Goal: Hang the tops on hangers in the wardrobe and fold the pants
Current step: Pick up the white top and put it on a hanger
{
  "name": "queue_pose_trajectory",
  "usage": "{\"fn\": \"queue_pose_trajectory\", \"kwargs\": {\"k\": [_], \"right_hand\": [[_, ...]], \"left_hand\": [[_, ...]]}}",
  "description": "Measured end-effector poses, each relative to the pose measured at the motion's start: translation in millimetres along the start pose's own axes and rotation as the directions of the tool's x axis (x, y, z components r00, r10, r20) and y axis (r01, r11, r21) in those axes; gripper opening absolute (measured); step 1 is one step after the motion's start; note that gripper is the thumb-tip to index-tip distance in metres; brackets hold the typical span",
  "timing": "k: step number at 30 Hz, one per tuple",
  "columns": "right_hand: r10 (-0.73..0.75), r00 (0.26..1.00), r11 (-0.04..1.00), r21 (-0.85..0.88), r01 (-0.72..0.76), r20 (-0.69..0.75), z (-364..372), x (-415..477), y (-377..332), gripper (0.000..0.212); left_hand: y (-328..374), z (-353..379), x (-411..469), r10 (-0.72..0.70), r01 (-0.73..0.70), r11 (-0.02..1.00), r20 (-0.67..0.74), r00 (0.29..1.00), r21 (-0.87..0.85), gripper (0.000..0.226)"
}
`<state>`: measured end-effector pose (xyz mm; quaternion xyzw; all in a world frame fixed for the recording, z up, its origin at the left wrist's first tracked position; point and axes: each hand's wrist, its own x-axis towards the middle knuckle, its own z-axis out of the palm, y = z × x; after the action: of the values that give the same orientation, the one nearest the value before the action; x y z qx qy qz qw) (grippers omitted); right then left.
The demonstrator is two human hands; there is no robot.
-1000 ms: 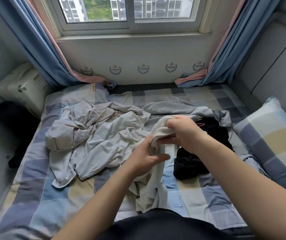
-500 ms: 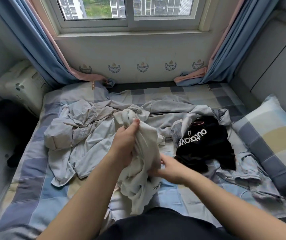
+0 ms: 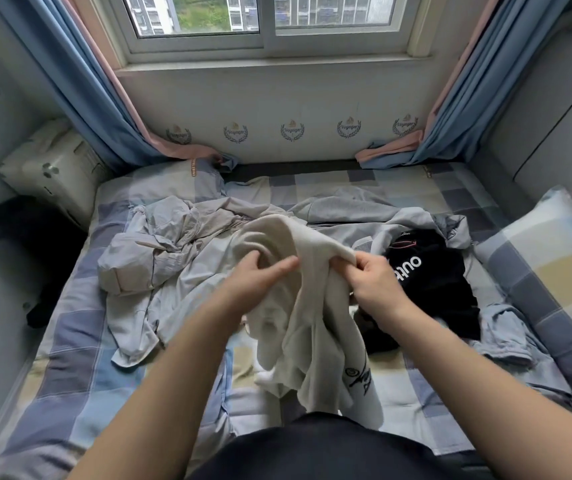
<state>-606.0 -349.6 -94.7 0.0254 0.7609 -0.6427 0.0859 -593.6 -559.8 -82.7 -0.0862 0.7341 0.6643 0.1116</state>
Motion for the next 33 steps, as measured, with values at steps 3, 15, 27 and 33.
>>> {"fn": "queue_pose_trajectory", "kwargs": {"k": [3, 15, 27, 33], "right_hand": [[0.003, 1.000, 0.986, 0.164, -0.002, -0.008, 2, 4, -33, 0.024], [-0.041, 0.992, 0.989, -0.134, 0.057, 0.121, -14, -17, -4, 0.053], [0.155, 0.965, 0.897, -0.439, -0.048, 0.211, -15, -37, 88, 0.006], [0.045, 0.963, 0.883, -0.461, 0.087, 0.267, -23, -27, 72, 0.035]], "left_hand": [[-22, 34, -15, 0.069, -0.080, 0.995, 0.155, 0.986, 0.061, 0.042], [-19, 52, -15, 0.045, -0.084, 0.968, -0.167, 0.985, -0.237, 0.021], [-8, 40, -10, -0.132, 0.068, 0.876, -0.103, 0.986, -0.478, 0.032], [-18, -6, -1, -0.141, 0.054, 0.935, -0.229, 0.963, -0.349, 0.031]]}}
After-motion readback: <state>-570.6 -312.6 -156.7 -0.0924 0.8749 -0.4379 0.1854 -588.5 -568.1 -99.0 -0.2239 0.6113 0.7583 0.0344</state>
